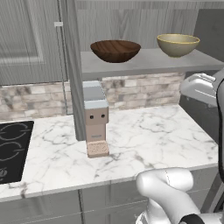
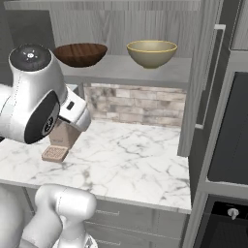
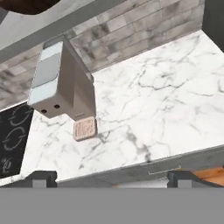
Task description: Move the bowls from the cabinet to the plates on the dining table.
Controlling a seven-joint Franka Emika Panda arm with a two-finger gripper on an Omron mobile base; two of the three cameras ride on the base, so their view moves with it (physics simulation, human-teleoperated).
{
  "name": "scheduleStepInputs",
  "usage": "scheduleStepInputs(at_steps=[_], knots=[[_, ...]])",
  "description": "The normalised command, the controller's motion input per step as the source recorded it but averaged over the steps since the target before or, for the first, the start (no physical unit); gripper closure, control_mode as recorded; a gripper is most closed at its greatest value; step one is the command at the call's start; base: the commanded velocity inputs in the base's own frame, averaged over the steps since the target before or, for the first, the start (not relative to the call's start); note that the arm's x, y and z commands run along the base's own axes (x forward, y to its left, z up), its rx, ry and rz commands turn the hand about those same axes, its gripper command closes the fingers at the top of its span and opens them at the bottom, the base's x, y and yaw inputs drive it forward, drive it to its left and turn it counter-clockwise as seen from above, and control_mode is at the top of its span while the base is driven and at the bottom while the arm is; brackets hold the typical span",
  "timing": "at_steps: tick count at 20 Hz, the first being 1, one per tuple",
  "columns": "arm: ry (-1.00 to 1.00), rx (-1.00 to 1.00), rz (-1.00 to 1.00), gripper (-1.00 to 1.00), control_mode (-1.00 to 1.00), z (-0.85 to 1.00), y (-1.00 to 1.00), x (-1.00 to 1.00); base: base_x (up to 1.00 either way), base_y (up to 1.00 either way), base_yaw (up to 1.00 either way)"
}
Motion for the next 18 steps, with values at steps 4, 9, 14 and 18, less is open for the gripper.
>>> scheduleStepInputs(at_steps=[4, 9, 14, 18], knots=[[-0.22, 0.12, 0.08, -1.00, -1.00, 0.00, 0.00, 0.08, 0.00, 0.00, 0.00], [-0.05, 0.03, 0.07, -1.00, -1.00, 0.18, 0.05, 0.00, 0.00, 0.00, 0.00], [0.00, 0.00, 0.06, -1.00, -1.00, 0.34, 0.06, -0.07, 0.00, 0.00, 0.00], [0.01, 0.00, 0.04, -1.00, -1.00, 0.42, 0.05, -0.13, 0.00, 0.00, 0.00]])
